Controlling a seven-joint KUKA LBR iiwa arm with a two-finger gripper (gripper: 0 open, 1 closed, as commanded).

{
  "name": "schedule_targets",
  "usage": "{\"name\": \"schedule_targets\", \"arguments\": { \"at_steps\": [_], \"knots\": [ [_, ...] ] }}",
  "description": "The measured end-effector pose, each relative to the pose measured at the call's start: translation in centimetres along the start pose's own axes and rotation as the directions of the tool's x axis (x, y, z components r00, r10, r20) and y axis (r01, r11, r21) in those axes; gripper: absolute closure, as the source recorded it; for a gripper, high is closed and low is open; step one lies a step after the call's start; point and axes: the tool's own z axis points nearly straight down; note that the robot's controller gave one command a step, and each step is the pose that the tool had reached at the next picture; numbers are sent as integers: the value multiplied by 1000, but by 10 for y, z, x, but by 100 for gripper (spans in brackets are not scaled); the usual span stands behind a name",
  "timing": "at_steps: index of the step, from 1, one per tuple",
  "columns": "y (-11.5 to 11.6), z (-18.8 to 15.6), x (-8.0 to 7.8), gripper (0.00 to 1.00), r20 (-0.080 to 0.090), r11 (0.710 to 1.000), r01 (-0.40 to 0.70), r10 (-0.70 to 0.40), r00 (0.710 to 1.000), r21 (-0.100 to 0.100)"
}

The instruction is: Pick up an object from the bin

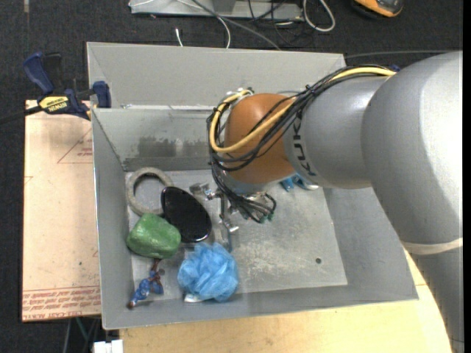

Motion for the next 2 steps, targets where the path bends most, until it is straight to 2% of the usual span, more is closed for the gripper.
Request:
{"name": "schedule_targets", "arguments": {
  "at_steps": [1,2],
  "knots": [
    [-28,1,18,0,1,987,-163,163,987,2],
    [11,1,-5,0,8,1000,20,-20,1000,-5]
  ]
}}
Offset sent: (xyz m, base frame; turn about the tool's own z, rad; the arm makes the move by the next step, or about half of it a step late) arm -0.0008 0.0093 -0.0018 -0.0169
